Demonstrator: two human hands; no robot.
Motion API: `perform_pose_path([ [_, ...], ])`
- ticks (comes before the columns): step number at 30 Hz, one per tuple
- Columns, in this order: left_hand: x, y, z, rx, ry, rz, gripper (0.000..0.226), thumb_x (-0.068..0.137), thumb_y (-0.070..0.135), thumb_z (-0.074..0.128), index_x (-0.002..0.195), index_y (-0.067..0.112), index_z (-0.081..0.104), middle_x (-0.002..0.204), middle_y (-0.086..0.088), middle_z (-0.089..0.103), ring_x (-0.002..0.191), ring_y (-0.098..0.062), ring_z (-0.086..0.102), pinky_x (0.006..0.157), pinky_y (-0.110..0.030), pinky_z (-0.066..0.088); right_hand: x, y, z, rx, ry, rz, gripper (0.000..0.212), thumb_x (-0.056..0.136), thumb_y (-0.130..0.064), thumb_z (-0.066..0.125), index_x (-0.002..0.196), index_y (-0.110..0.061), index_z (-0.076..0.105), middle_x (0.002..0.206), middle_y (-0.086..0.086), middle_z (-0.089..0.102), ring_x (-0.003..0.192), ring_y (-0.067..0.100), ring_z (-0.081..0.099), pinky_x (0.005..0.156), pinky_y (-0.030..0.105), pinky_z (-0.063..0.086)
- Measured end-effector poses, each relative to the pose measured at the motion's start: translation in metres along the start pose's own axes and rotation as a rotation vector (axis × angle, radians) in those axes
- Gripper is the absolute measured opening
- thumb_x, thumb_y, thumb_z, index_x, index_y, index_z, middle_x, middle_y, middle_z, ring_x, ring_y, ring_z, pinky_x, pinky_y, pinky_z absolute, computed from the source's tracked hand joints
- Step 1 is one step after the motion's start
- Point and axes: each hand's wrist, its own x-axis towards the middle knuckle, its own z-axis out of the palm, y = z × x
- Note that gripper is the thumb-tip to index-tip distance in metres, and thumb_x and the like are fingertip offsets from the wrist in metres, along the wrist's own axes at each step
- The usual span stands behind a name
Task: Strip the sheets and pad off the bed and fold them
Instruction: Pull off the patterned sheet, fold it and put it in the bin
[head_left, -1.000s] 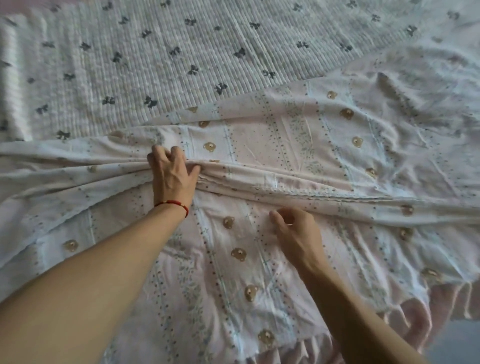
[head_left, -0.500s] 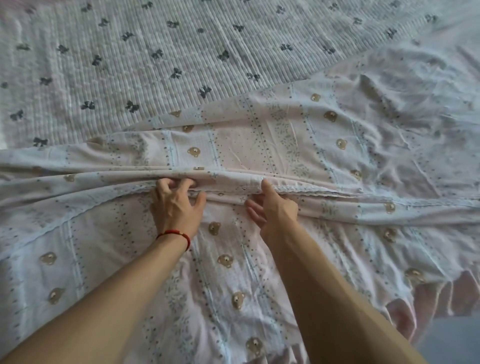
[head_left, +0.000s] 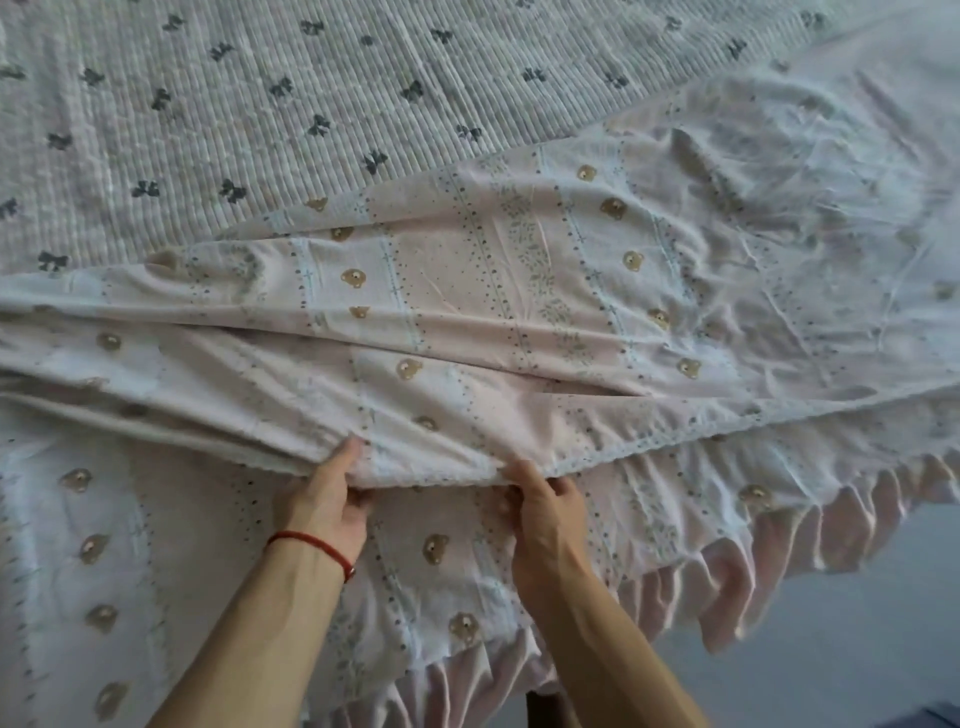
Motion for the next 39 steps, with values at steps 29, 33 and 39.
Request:
perform_pose_path([
  [29,-0.085,-0.117,-0.116,0.253,0.248,0.103,0.032,0.082,0.032,0.082,0.101,0.010,0.068,0.096,-0.011,0.077,0.085,-0.029,0.076,0.073,-0.039,0.060,0.049,-0.060,-0.177,-0.231,0.274,-0.153,0.016,0.089,-0.006,0.074,0.091,0.006,0.064,0.086,0.023,0.070,0.077,0.034,0.073,0.065,0.035,0.064],
  [33,-0.092,-0.119,-0.121,0.219,0.206,0.107,0.016,0.090,0.019,0.074,0.100,0.011,0.065,0.092,-0.011,0.077,0.078,-0.027,0.075,0.062,-0.032,0.060,0.038,-0.063,-0.190,-0.300,0.246,-0.200,0.020,0.088,-0.010,0.075,0.095,0.007,0.067,0.081,0.020,0.076,0.080,0.032,0.077,0.077,0.037,0.063],
  [39,-0.088,-0.129,-0.120,0.448,0.274,0.199,0.025,0.087,0.028,0.077,0.094,0.013,0.058,0.077,-0.015,0.074,0.064,-0.028,0.072,0.071,-0.052,0.062,0.043,-0.050,-0.185,-0.298,0.313,-0.231,0.020,0.088,-0.014,0.077,0.090,0.002,0.066,0.080,0.017,0.070,0.056,0.018,0.071,0.057,0.024,0.060],
])
